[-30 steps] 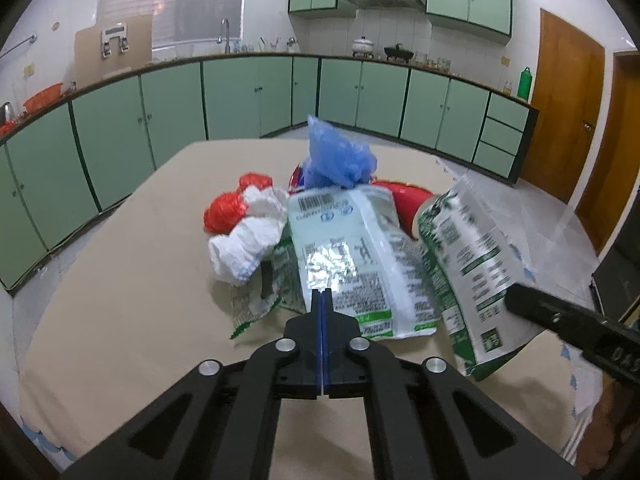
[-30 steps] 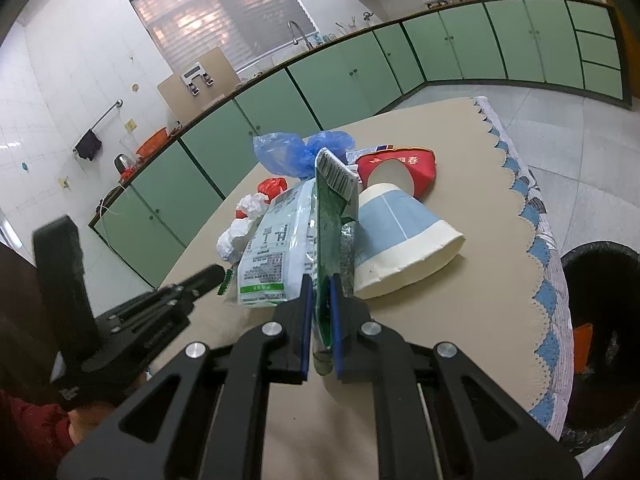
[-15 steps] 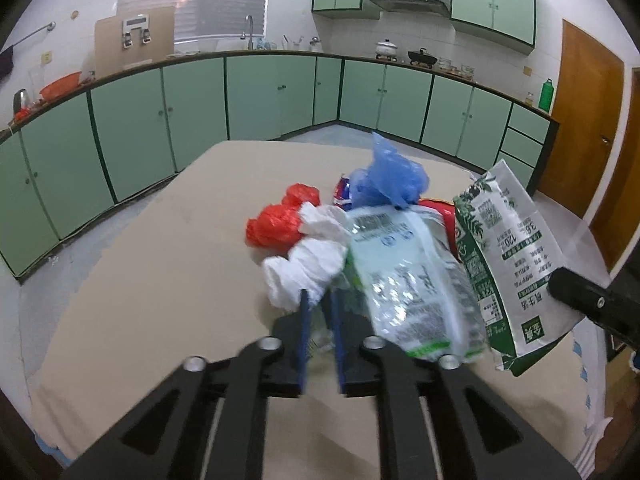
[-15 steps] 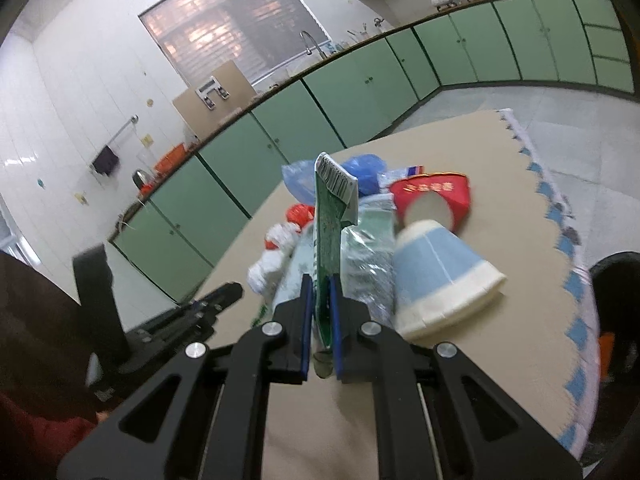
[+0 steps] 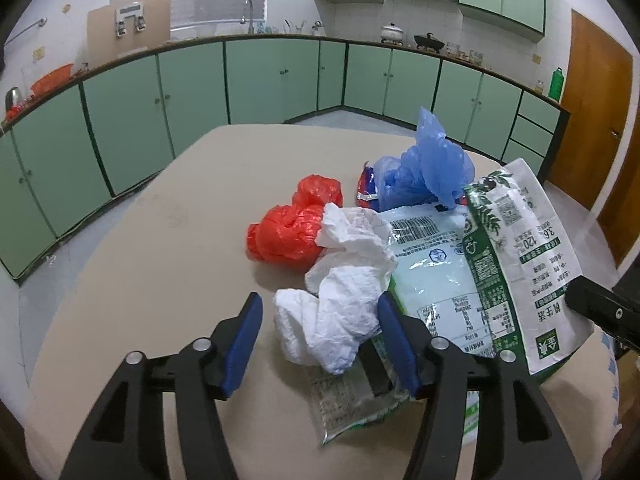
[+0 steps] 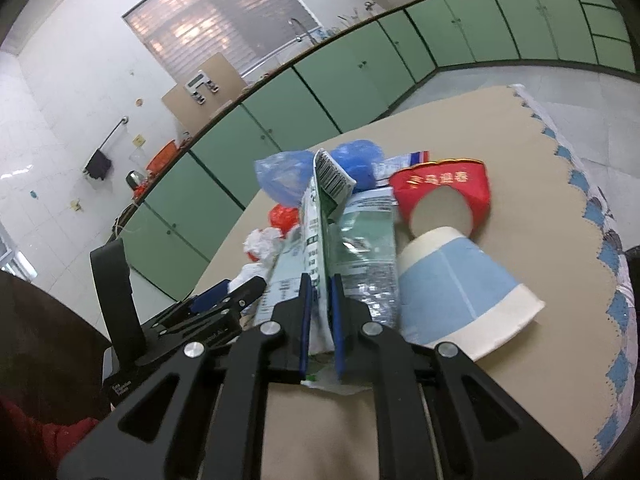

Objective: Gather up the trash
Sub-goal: 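Lift the green packet with the right tool while the left tool grasps the white tissue, then carry the tissue and packet over the bin and open both tools to drop them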

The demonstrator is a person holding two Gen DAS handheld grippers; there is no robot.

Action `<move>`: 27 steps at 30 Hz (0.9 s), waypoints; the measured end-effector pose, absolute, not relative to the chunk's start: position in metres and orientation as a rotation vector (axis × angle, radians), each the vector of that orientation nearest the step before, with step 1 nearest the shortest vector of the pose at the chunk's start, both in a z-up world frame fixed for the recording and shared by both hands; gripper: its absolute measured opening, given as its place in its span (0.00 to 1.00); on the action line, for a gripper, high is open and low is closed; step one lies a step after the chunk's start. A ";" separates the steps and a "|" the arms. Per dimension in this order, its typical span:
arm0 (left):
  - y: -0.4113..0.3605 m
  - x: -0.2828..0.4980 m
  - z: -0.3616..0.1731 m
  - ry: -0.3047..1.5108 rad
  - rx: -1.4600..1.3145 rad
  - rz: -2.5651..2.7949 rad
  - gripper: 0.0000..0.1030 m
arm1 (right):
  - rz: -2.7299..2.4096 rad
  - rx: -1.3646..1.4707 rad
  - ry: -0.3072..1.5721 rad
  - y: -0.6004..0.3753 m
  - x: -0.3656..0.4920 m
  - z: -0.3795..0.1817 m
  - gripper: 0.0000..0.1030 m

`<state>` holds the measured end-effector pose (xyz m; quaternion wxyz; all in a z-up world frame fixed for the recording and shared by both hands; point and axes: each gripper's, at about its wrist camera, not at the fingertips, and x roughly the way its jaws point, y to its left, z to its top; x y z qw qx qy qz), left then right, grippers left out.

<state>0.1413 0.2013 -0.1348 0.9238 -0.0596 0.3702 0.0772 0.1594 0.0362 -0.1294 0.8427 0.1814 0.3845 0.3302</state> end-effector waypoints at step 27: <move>0.169 0.092 -0.063 0.605 -0.139 0.066 0.16 | 0.689 0.305 0.782 0.041 0.130 -0.083 0.05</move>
